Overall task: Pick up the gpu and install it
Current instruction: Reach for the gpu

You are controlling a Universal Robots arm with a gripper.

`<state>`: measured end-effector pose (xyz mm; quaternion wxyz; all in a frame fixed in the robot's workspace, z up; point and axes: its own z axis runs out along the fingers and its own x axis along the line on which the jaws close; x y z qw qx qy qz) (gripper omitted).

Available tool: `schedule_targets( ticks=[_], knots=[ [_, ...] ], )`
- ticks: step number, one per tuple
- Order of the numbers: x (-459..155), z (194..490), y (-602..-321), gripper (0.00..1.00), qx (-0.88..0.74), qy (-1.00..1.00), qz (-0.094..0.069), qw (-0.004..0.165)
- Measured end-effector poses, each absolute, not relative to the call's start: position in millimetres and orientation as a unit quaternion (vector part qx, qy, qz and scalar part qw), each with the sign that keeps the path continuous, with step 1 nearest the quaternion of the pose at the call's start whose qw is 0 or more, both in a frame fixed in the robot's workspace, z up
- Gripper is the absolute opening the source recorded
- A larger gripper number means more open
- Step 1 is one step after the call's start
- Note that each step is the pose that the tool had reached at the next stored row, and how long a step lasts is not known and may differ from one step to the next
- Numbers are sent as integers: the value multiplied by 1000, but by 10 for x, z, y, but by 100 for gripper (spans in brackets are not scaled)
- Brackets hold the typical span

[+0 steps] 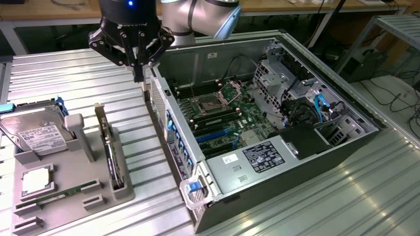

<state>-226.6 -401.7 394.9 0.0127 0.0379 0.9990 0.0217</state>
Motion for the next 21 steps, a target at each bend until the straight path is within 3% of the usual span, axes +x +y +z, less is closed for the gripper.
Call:
schedule_targets(
  ticks=[21],
  knots=[
    [-2502,3943,-4115,11,27,999,23,13]
  ],
)
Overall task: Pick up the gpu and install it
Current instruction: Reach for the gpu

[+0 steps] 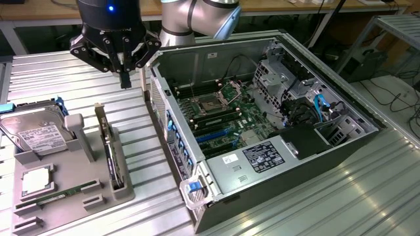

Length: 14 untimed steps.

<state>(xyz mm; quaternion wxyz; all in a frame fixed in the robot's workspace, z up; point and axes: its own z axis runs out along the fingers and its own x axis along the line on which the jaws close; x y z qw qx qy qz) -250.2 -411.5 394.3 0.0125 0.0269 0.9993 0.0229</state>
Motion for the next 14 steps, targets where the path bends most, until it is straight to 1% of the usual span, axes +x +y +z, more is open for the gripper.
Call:
schedule_targets(
  ticks=[14],
  knots=[
    [-2728,3940,-4178,11,16,1000,23,12]
  ],
)
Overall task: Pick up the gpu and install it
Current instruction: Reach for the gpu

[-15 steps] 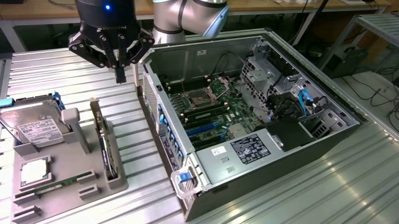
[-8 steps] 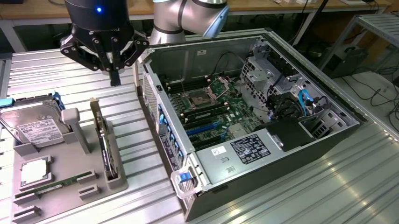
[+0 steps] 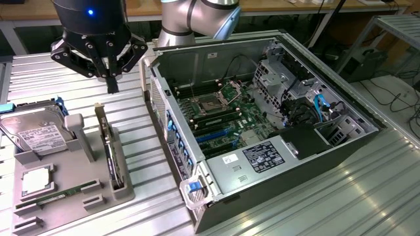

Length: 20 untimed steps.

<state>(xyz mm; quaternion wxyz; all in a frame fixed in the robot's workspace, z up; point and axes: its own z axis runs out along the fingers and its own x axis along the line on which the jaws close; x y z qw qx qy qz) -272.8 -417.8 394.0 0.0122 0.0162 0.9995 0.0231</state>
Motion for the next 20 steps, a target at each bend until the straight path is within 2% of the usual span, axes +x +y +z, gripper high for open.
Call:
schedule_targets(
  ticks=[20],
  knots=[
    [-3037,3934,-4237,11,9,1000,24,12]
  ],
)
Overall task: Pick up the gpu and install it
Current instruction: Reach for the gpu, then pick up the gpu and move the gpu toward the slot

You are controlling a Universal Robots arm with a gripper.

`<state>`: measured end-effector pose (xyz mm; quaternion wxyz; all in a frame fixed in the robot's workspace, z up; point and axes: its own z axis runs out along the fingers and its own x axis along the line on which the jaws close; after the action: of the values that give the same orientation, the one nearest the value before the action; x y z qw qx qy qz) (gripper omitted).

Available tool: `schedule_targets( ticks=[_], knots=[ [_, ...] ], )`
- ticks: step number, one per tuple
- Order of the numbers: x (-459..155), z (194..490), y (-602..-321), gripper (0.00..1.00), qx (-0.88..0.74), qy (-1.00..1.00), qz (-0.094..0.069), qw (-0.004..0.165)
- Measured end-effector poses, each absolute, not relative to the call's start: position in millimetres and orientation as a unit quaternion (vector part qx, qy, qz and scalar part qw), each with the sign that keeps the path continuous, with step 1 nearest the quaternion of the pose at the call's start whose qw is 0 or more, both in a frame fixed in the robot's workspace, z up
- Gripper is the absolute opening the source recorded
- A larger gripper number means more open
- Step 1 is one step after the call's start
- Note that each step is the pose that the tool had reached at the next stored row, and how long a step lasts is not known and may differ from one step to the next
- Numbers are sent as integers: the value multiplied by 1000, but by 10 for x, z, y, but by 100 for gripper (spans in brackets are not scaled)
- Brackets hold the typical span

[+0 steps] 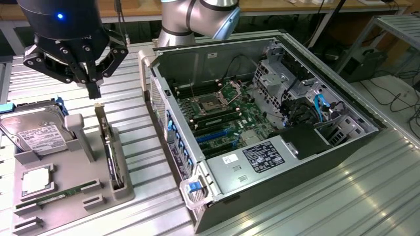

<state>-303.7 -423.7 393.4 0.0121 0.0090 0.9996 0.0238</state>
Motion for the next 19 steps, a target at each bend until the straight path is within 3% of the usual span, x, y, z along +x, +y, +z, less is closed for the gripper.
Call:
schedule_targets(
  ticks=[9,19],
  knots=[
    [-3164,3929,-4418,11,6,1000,25,12],
    [-3167,3928,-4424,11,5,1000,26,12]
  ],
)
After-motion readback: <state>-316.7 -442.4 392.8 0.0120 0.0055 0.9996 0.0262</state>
